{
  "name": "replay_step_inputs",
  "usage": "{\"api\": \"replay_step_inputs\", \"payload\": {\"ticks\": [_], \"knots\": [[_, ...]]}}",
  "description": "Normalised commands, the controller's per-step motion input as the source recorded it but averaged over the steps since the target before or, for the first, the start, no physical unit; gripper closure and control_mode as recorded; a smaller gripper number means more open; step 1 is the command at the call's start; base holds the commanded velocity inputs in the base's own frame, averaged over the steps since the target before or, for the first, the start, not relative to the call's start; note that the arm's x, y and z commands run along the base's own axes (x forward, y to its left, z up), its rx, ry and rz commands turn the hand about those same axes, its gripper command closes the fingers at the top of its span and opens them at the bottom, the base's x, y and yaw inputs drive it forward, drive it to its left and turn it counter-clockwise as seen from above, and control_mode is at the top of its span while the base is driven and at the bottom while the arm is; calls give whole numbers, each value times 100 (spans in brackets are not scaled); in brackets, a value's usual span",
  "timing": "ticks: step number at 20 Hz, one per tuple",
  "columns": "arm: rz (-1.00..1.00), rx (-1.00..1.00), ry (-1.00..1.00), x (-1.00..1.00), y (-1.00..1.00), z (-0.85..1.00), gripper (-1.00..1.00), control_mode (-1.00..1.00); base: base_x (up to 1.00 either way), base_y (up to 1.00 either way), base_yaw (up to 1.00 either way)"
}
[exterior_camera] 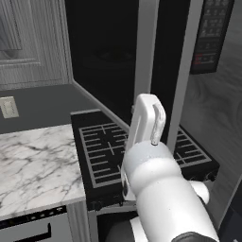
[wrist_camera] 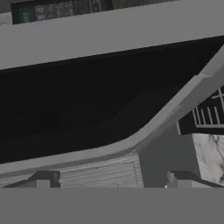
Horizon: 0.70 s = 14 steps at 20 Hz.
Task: Transport the chicken drumstick from the fridge to the microwave and turn on the microwave.
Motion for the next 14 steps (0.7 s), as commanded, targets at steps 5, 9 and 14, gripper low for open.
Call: {"api": "replay_step_inputs", "payload": {"ticks": [5,9,14], "knots": [[-14,2,0,11,-45,0,-100,-100,0,0,0],[-14,2,0,13,-46,0,-100,-100,0,0,0],[-13,2,0,16,-47,0,-100,-100,0,0,0]]}}
